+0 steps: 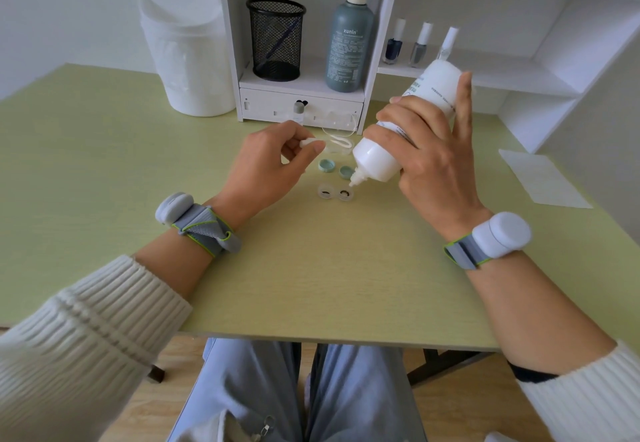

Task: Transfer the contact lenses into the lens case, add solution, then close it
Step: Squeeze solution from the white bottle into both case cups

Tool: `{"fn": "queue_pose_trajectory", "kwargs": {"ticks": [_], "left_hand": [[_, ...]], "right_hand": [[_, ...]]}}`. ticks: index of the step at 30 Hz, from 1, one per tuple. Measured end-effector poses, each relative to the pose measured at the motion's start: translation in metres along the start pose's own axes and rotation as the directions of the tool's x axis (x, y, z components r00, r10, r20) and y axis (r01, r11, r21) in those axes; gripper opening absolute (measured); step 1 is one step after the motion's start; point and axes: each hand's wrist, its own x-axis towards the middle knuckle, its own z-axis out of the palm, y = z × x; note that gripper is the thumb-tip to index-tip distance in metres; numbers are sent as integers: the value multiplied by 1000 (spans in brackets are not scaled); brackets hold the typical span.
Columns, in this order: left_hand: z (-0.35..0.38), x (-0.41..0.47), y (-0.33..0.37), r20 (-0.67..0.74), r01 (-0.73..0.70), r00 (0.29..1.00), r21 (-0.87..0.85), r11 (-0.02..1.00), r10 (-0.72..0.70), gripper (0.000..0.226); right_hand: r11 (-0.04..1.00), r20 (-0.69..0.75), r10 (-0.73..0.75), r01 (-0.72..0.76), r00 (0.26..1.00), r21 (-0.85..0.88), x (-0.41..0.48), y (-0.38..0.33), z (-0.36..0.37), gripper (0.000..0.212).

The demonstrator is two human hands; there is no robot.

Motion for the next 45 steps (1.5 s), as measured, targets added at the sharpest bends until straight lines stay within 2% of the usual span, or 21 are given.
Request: {"fn": "queue_pose_trajectory", "kwargs": {"ticks": [18, 30, 39, 45], "left_hand": [[0, 0, 1, 4, -10, 1000, 0, 1000, 10, 24], [-1, 0, 2, 10, -1, 1000, 14, 1000, 1, 25], [-1, 0, 1, -7, 39, 999, 29, 999, -38, 25], [-1, 0, 0, -17, 41, 999, 34, 999, -41, 24]], "right_hand": [[999, 19, 48, -48, 999, -5, 3, -3, 0, 40], [987, 154, 123, -137, 980, 84, 3, -7, -9, 50], [997, 56, 41, -45, 998, 64, 9, -22, 0, 49], [999, 48, -7, 5, 999, 48, 12, -22, 6, 44]]}}
